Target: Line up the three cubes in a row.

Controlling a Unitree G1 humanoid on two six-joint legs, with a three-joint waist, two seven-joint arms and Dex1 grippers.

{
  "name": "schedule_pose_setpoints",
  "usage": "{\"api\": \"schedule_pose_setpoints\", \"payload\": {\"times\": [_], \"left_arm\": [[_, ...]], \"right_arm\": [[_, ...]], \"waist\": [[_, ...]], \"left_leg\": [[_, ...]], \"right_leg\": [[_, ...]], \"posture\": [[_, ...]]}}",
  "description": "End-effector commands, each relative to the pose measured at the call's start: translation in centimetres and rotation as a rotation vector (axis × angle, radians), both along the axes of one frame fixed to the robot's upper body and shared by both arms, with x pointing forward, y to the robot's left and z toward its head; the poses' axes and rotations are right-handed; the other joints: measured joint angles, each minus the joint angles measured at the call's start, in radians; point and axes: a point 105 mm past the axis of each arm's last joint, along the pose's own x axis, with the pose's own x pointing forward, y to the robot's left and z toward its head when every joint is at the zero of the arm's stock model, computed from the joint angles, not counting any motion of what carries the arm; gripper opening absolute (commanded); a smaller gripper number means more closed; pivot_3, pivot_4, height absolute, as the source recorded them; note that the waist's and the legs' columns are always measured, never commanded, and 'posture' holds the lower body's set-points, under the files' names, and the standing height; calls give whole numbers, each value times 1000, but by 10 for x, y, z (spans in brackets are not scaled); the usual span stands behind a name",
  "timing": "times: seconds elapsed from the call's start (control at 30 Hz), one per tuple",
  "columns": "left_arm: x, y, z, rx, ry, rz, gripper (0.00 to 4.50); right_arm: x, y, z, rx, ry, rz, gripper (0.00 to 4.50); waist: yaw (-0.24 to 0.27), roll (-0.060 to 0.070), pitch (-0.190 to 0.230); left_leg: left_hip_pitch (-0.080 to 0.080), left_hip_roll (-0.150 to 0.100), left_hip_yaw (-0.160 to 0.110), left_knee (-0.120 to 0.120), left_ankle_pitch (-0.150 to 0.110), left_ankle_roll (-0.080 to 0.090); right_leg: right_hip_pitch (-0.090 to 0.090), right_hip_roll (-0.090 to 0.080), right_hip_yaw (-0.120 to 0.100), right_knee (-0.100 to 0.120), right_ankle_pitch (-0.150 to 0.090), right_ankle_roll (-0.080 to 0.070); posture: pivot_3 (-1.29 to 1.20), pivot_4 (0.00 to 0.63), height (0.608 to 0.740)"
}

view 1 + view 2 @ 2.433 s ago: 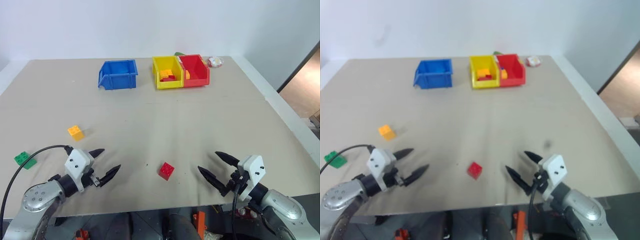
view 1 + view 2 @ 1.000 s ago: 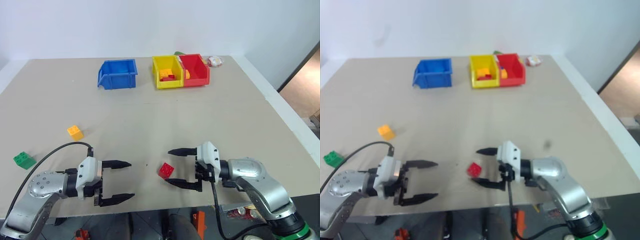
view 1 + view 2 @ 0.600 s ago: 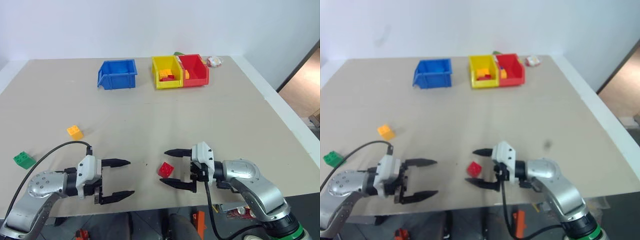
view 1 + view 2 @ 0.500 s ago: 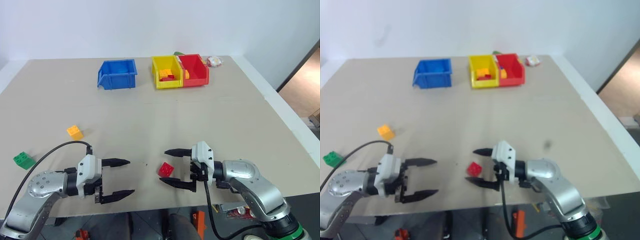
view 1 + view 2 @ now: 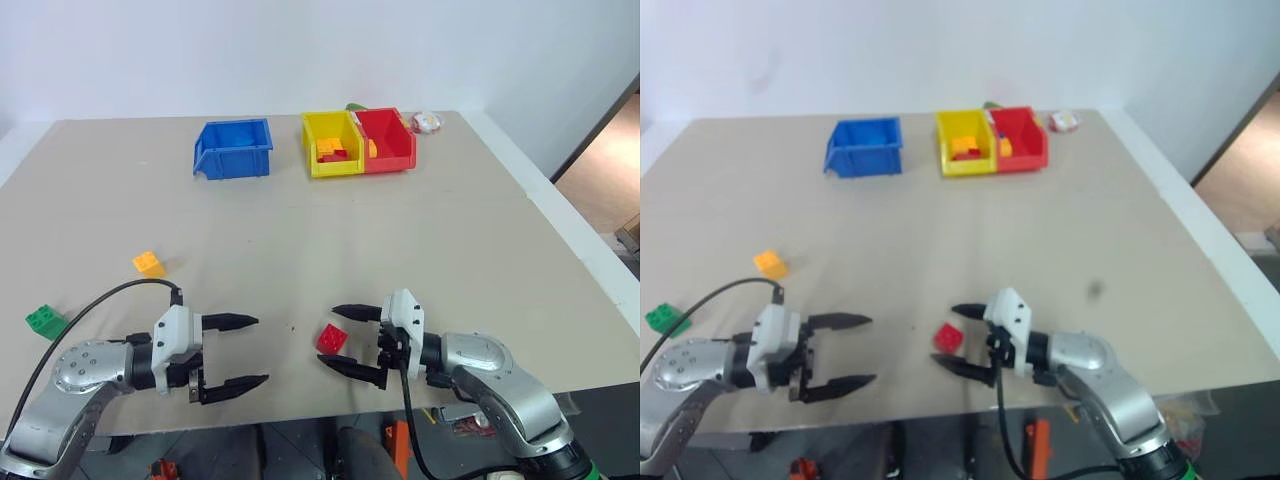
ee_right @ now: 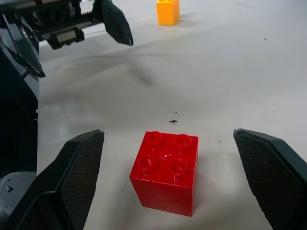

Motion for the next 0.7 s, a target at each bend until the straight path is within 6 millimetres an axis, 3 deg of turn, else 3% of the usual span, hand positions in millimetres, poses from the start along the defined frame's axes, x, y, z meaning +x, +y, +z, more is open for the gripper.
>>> {"api": "schedule_pose_setpoints", "payload": {"times": [0.03,0.3,0.4,0.63,0.7], "left_arm": [[2,2,9,6,-36,-9,4412],[5,3,10,12,-39,-3,4412],[6,4,11,16,-40,0,4500],[7,4,11,20,-40,2,4500],[7,4,10,20,-40,4,4500]], "right_arm": [[-3,2,-1,5,-10,-5,4500],[-3,2,-14,0,18,-34,4500],[-3,2,-15,4,17,-41,3734],[0,1,-15,-3,1,-44,1344],[1,-1,-15,-5,-3,-50,1237]], "waist": [[0,0,0],[0,0,0],[0,0,0],[0,-1,0],[0,0,0]], "left_leg": [[0,0,0,0,0,0],[0,1,1,0,0,0],[0,1,1,0,0,0],[0,1,1,0,0,0],[0,1,1,0,0,0]], "right_leg": [[0,0,0,0,0,0],[0,1,1,0,0,0],[0,1,1,0,0,0],[0,1,1,0,0,0],[0,1,1,0,0,0]], "posture": [[0,150,740],[0,150,740],[0,150,740],[0,150,740],[0,150,740]]}}
